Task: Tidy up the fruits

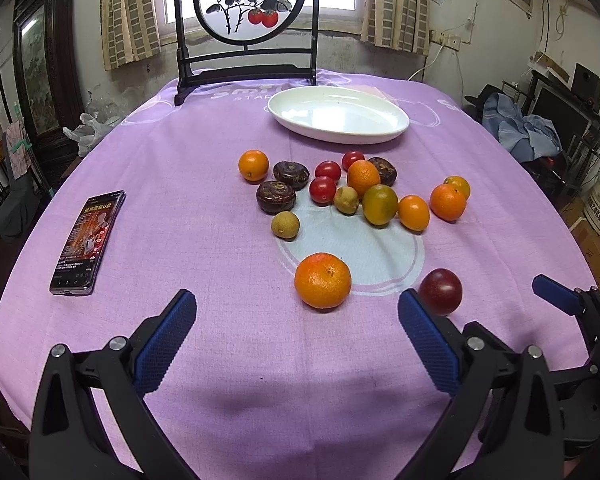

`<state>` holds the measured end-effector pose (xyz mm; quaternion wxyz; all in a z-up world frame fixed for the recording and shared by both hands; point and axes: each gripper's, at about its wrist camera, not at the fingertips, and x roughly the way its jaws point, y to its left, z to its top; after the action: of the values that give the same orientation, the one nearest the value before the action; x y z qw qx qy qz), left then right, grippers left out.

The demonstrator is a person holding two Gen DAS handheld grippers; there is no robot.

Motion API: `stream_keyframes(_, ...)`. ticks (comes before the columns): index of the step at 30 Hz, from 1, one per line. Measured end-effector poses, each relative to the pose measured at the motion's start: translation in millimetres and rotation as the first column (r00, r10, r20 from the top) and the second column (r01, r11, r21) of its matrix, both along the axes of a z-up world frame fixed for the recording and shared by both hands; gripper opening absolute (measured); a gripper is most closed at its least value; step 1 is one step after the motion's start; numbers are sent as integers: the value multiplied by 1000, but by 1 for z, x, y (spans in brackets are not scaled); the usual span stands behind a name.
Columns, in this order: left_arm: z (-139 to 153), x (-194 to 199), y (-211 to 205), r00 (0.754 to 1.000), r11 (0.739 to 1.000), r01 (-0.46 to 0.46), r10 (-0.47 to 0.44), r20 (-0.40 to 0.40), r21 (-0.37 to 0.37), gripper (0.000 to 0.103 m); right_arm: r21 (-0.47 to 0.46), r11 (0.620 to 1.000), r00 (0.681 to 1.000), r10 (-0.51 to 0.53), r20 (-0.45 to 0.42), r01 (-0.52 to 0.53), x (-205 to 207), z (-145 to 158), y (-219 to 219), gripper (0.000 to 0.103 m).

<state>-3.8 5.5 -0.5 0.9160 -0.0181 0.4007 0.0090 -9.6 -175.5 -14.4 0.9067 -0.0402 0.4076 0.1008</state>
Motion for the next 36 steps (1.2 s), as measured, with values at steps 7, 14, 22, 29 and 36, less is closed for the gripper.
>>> stream_keyframes(7,-5,1,2,1000,1000,7,-7,-6,4,99,-20,1000,1000,-1,-18,1,4,-7,0,100)
stream_keyframes(14,-26,16,18,999,1000,5,-5,-51,-1,99,-107,994,996,27,-89,-37,23,-28,16,100)
stream_keyframes(22,-40,36,30,995,1000,3,-5,-98,-12,99,-103,990,984,77,-162,-95,51,-40,27,83)
stream_keyframes(29,-46,48,16,992,1000,31,-31,-125,-2,99,-12,990,977,136,-167,-140,52,-35,24,38)
stream_keyframes(36,-61,63,-11,983,996,84,-79,-166,24,73,44,994,983,110,-149,-104,48,-29,-5,39)
